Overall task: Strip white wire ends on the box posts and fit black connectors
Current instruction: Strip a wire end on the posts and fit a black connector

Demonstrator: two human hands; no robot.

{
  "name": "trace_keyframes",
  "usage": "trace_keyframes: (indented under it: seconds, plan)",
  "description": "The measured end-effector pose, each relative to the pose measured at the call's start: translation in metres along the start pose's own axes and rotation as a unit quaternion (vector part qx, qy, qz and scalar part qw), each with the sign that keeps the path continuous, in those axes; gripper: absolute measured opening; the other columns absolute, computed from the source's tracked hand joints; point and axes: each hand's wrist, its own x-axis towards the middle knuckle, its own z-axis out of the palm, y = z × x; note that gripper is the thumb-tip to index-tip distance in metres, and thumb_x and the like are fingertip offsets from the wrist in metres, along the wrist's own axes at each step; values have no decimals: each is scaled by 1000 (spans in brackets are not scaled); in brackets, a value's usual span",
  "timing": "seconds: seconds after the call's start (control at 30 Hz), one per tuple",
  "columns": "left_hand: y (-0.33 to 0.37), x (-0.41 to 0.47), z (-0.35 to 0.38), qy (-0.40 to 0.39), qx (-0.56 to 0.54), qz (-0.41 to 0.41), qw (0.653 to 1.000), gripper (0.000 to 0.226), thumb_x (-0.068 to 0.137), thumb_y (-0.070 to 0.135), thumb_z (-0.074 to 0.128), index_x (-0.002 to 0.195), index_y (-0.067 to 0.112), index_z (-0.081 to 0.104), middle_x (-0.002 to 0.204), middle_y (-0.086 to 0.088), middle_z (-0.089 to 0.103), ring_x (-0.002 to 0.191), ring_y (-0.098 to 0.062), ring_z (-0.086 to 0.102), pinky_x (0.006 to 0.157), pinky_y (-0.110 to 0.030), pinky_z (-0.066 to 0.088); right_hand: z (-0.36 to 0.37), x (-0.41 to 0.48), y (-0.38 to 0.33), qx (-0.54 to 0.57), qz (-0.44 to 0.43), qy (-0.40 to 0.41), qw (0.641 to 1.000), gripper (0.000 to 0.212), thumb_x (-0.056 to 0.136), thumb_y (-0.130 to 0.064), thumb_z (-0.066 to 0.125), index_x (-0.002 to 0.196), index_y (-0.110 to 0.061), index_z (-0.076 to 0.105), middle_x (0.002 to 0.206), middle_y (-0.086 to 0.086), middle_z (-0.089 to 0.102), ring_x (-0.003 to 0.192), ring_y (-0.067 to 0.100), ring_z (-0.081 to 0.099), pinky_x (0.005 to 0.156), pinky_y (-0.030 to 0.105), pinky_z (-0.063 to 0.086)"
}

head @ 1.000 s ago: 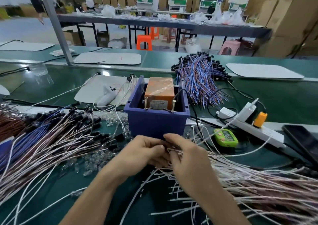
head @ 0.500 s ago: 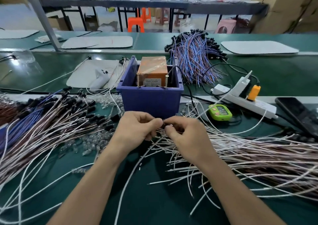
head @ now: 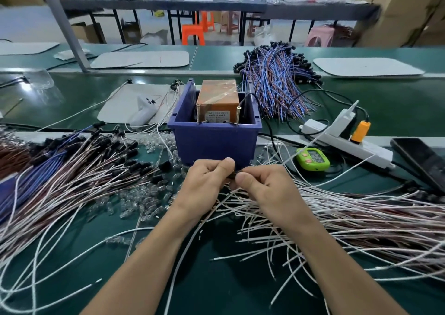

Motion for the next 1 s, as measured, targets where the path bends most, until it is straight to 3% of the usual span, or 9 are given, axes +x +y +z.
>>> trace_keyframes:
  seconds: [0.1, 0.27, 0.33, 0.43, 0.7, 0.8, 0.87, 0.93, 1.0]
  plan:
    - [0, 0, 2, -4, -11, 16, 1000, 58, 105, 31, 52, 49, 31, 65, 46, 15, 50, 46, 2, 43, 52, -12, 36, -1, 0, -3, -4, -15, 0, 1000, 32, 102, -7, 60, 79, -26, 73, 45, -28, 52, 48, -10, 55, 53, 1, 38]
    - [4, -1, -5, 98, 124, 43, 986, 50, 93, 38, 56, 46, 21, 57, 40, 7, 41, 44, -3, 35, 47, -28, 33, 3, 3, -4, -13, -1, -5, 1000, 25, 101, -17, 65, 80, -18, 78, 43, -18, 45, 43, 0, 43, 49, 7, 33]
    - [9, -3, -10, 151, 158, 65, 974, 47, 89, 33, 56, 45, 19, 52, 36, 10, 33, 38, -5, 31, 43, -19, 27, 9, 6, -4, 16, -2, -16, 1000, 25, 101, -19, 64, 80, -17, 78, 44, -16, 44, 43, 1, 40, 49, 7, 31]
    - [14, -4, -17, 161, 165, 80, 970, 54, 91, 22, 59, 38, 28, 50, 33, 13, 33, 34, -4, 32, 41, -10, 23, 18, 11, -7, 22, -6, -18, 1000, 25, 100, -25, 64, 82, -17, 79, 45, -15, 45, 44, 1, 40, 50, 8, 32]
    - [13, 3, -27, 119, 190, -63, 973, 52, 87, 35, 57, 39, 19, 47, 36, 10, 32, 36, -8, 30, 39, -21, 25, 23, 12, -10, 16, -7, -16, 1000, 25, 100, -13, 65, 79, -19, 78, 45, -22, 54, 45, -5, 53, 48, 4, 36]
    - [18, 6, -56, 219, 246, -106, 938, 52, 88, 36, 57, 41, 14, 45, 35, 8, 34, 40, -13, 31, 45, -32, 27, 9, 9, -5, 2, 12, 10, 1000, 16, 95, -17, 72, 81, -22, 80, 62, -7, 70, 56, 9, 61, 55, 20, 49]
    - [19, 5, -83, 262, 278, -114, 917, 57, 91, 38, 53, 42, 13, 39, 34, 7, 36, 42, -18, 32, 50, -35, 27, -8, 6, 2, -17, 18, 54, 998, 13, 92, -18, 75, 87, -28, 80, 76, -10, 76, 69, 5, 69, 64, 17, 53]
    - [17, 0, -93, 238, 311, -113, 913, 61, 95, 41, 52, 42, 14, 37, 34, 7, 36, 37, -14, 30, 51, -35, 31, -18, 4, 3, -37, 10, 74, 997, 17, 92, -19, 76, 90, -36, 77, 80, -18, 77, 75, 0, 71, 68, 12, 53]
    - [14, -3, -81, 183, 324, -142, 917, 59, 94, 44, 59, 46, 12, 48, 36, 7, 45, 34, -9, 36, 49, -31, 35, -16, 5, 4, -47, 2, 77, 996, 21, 92, -20, 76, 86, -40, 75, 81, -18, 77, 75, 3, 72, 67, 14, 54]
